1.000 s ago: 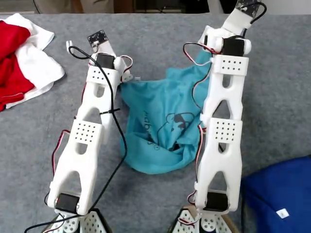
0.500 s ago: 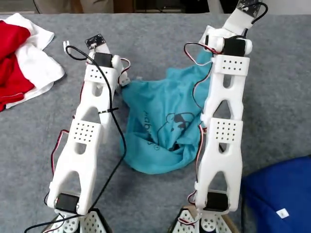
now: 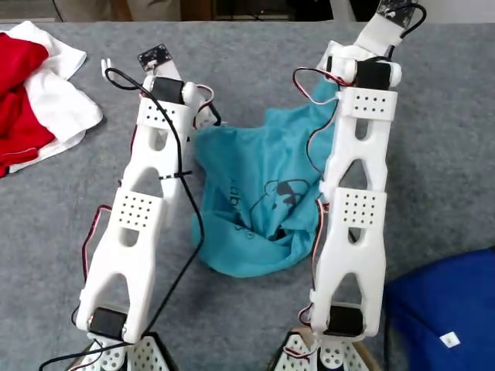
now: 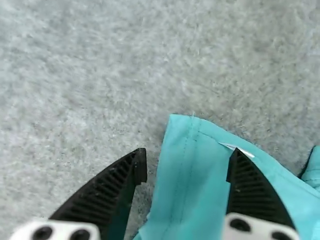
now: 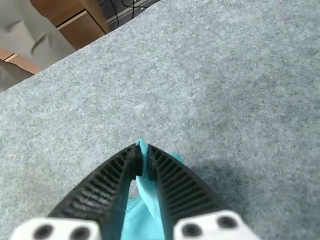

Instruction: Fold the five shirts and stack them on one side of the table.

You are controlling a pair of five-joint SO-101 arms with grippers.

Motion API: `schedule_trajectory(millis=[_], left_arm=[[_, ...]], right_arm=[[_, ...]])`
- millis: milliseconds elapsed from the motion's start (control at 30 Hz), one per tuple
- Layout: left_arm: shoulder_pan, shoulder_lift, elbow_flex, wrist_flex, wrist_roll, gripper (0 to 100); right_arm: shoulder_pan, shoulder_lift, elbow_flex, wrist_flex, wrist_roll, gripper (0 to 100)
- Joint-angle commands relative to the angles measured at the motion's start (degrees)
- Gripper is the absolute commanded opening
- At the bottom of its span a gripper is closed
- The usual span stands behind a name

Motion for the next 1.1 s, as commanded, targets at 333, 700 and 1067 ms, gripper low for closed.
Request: schedule_trajectory(millis=[333,700,1067], left_arm=[[1.3,0.5,0.0,-3.5,0.4,27],[1.4,0.6,0.1,-5.0,0.1,10],[1.6,0.6,0.5,-7.3,0.3,2]], right_arm=[[0.7,-0.3,-2.0,-1.2,0.2,0.5],[0.7,-0.3,-2.0,-1.2,0.1,0.5],[0.9,-0.3,-2.2,-1.2,0.1,0.5]])
